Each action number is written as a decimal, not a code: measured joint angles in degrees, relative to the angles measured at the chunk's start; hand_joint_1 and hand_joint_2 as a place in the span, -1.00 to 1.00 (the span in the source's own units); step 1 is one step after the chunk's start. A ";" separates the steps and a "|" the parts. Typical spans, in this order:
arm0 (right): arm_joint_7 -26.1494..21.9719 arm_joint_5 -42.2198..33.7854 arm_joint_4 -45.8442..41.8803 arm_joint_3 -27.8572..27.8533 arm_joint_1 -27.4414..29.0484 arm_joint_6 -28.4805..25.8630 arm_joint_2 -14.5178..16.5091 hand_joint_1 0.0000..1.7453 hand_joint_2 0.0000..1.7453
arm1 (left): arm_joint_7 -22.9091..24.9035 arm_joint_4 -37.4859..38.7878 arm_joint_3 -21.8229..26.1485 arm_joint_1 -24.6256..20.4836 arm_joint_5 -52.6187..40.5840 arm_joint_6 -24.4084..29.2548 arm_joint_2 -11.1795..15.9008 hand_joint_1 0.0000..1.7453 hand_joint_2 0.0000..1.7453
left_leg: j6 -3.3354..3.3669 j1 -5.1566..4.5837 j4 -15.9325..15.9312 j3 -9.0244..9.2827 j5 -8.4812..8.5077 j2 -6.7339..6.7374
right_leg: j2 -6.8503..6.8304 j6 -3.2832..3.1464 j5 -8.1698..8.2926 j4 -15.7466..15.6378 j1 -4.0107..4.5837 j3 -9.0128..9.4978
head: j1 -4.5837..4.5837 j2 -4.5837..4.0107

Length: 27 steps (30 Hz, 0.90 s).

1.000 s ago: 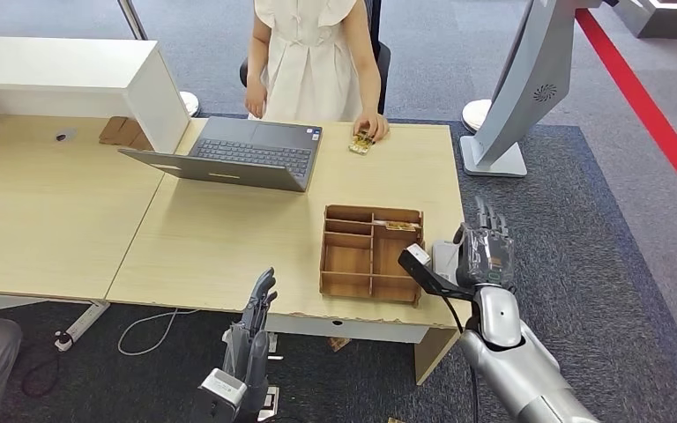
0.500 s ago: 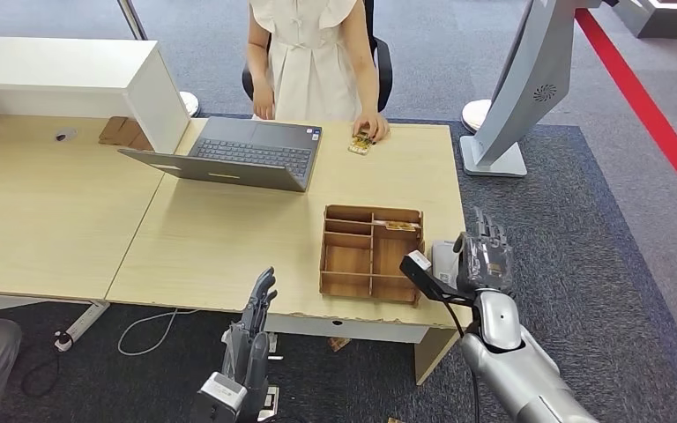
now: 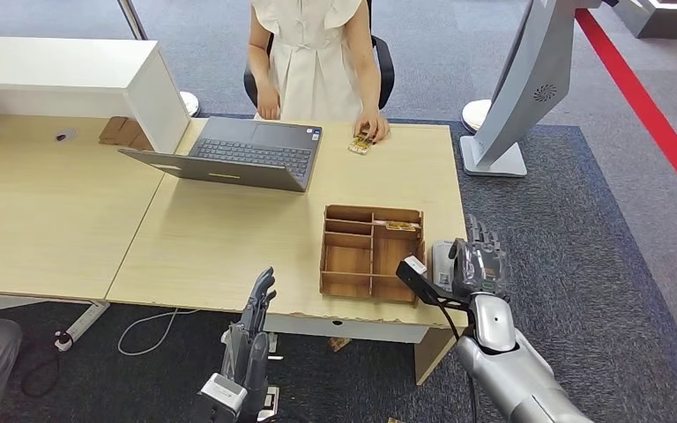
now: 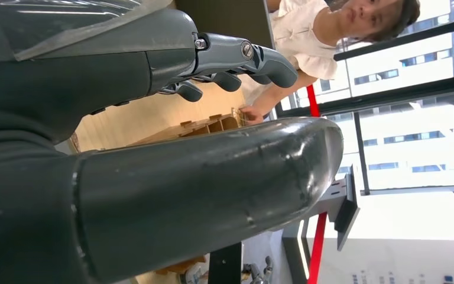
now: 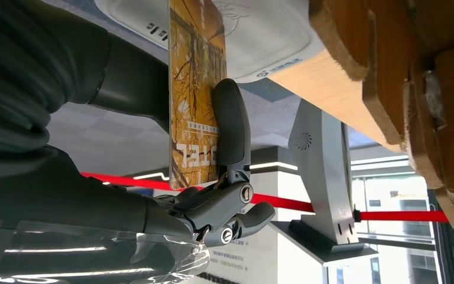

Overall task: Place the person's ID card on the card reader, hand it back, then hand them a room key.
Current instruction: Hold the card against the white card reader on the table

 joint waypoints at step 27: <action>-0.37 2.24 0.27 0.31 -0.35 -0.16 1.19 1.00 1.00 | 0.00 -0.13 1.02 0.94 -1.26 0.01 0.00 -1.00 -1.00 | 0.00 0.00 0.00 0.03 0.00 0.01 | 0.01 0.00 0.00 0.01 0.00 0.01 | 0.00 0.00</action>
